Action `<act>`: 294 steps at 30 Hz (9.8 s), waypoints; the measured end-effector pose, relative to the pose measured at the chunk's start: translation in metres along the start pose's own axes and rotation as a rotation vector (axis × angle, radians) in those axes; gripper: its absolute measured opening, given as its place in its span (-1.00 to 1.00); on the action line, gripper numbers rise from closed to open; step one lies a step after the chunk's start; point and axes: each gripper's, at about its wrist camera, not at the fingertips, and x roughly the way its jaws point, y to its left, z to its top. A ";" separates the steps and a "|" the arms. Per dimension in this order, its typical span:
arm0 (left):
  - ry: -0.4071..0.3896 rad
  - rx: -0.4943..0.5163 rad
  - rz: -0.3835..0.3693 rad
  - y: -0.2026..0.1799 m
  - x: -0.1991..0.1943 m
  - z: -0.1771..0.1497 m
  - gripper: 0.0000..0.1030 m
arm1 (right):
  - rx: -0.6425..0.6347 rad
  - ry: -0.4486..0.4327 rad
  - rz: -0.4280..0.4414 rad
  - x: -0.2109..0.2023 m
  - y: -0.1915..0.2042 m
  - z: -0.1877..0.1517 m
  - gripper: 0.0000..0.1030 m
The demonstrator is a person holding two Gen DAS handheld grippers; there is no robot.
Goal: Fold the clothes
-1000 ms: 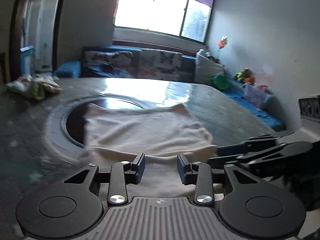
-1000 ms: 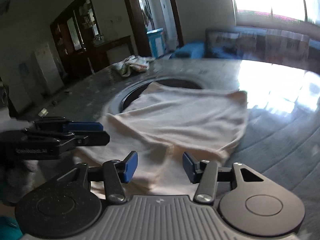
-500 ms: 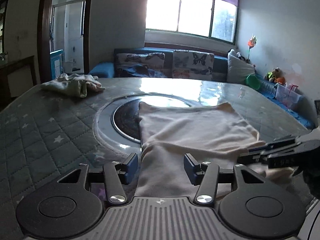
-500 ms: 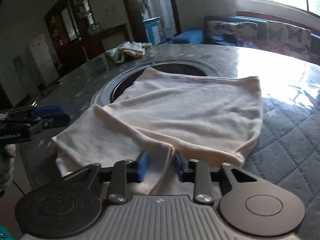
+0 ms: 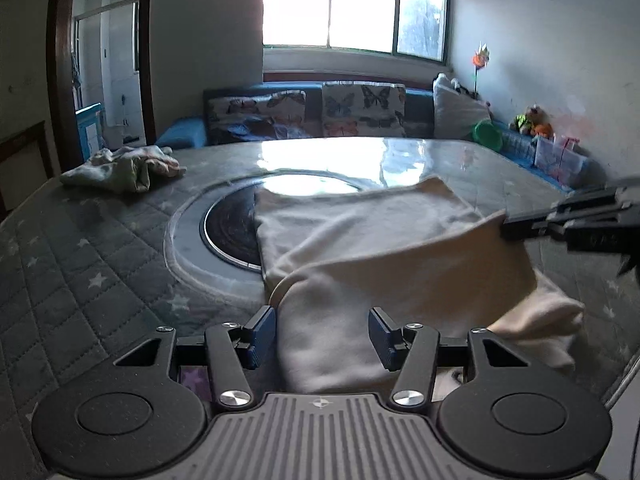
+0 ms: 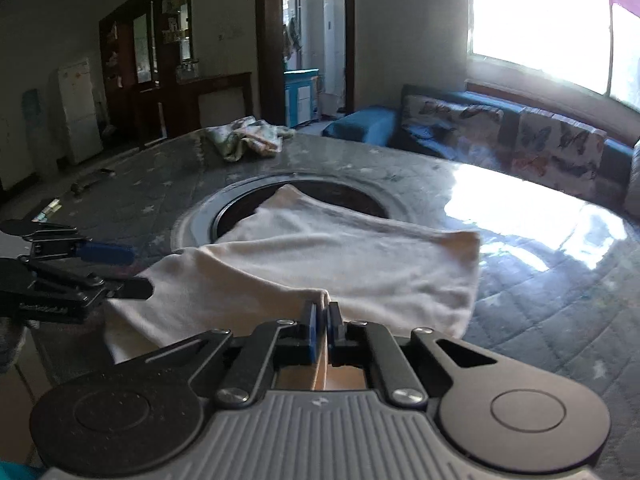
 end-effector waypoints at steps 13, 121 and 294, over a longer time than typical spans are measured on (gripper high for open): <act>-0.008 0.027 -0.117 -0.003 -0.005 0.002 0.07 | 0.033 0.005 -0.018 0.001 -0.006 -0.004 -0.92; 0.038 0.342 -0.286 -0.057 0.020 -0.007 -0.92 | -0.070 0.064 0.127 -0.002 0.001 -0.023 -0.61; -0.063 0.409 -0.175 -0.018 0.038 0.051 -0.89 | -0.273 0.082 0.220 -0.008 -0.025 0.028 -0.82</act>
